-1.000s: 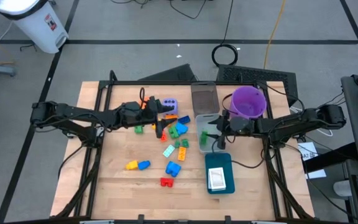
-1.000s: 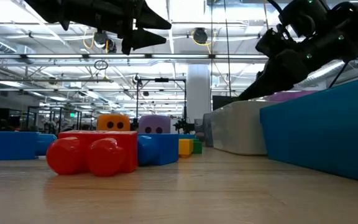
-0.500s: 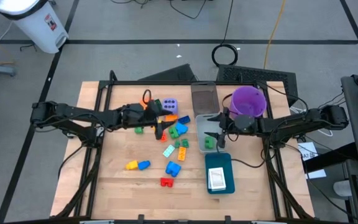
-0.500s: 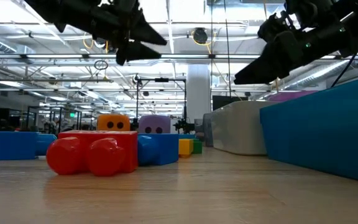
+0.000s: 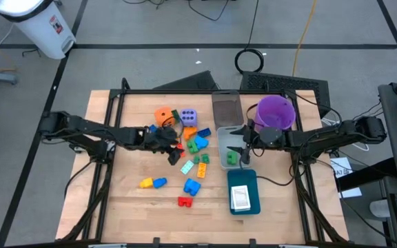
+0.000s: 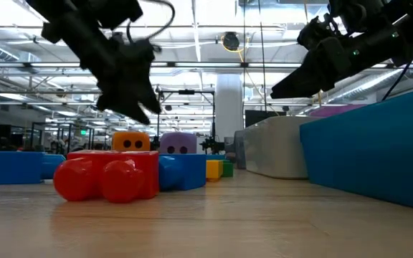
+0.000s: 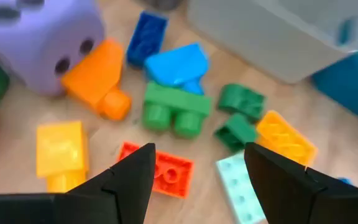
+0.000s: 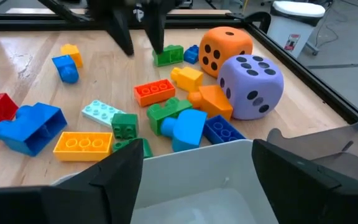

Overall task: Pick & Place Toys
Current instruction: Put the orange game piece into the gray bin

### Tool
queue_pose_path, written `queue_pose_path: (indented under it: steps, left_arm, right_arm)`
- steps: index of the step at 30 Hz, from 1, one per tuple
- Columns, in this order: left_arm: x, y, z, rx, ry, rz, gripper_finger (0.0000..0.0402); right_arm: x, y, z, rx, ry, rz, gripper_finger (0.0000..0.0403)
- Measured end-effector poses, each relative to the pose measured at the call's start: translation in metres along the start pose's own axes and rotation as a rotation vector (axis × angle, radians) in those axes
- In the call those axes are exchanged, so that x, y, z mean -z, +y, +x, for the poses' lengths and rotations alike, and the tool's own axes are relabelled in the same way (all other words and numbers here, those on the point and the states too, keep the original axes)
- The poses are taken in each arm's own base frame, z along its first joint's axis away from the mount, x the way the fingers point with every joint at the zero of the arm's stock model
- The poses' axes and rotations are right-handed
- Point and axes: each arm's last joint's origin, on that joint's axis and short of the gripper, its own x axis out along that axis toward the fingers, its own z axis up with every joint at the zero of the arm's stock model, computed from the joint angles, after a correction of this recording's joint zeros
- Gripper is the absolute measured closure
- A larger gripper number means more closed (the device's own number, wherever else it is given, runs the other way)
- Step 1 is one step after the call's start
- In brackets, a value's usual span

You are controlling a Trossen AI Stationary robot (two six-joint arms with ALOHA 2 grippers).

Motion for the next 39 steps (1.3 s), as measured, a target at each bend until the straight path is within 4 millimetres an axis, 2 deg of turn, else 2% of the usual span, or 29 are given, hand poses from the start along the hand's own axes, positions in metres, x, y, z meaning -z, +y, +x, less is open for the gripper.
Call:
queue_pose_path:
  steps: [7,12,19,23,25,29,32,39]
  left_arm:
    - [0.014,0.013,0.040,-0.069,0.120,-0.264,0.0149]
    - [0.012,0.020,0.048,-0.034,0.174,-0.300,0.0149]
    - [0.013,0.021,0.046,-0.011,0.200,-0.152,0.0149]
    - [0.010,0.011,0.047,0.170,0.190,0.103,0.0149]
    - [0.015,0.006,0.045,0.214,0.220,0.161,0.0149]
    - [0.026,0.004,0.042,0.180,0.299,0.183,0.0149]
    - [0.020,-0.001,0.034,0.171,0.280,0.214,0.0149]
    - [0.009,-0.021,0.016,0.028,0.208,0.251,0.0149]
  right_arm:
    - [-0.001,0.000,0.000,0.001,-0.008,0.018,0.0132]
    - [-0.001,0.000,0.000,0.001,-0.008,0.019,0.0133]
    - [-0.001,0.000,0.000,0.002,-0.007,0.019,0.0134]
    - [-0.001,0.000,0.000,0.002,-0.007,0.019,0.0135]
    - [-0.001,0.000,0.000,0.002,-0.006,0.019,0.0135]
    - [-0.001,0.000,0.000,0.002,-0.006,0.018,0.0136]
    - [-0.001,0.000,0.000,0.002,-0.007,0.018,0.0136]
    - [-0.001,0.000,0.000,0.003,-0.008,0.019,0.0136]
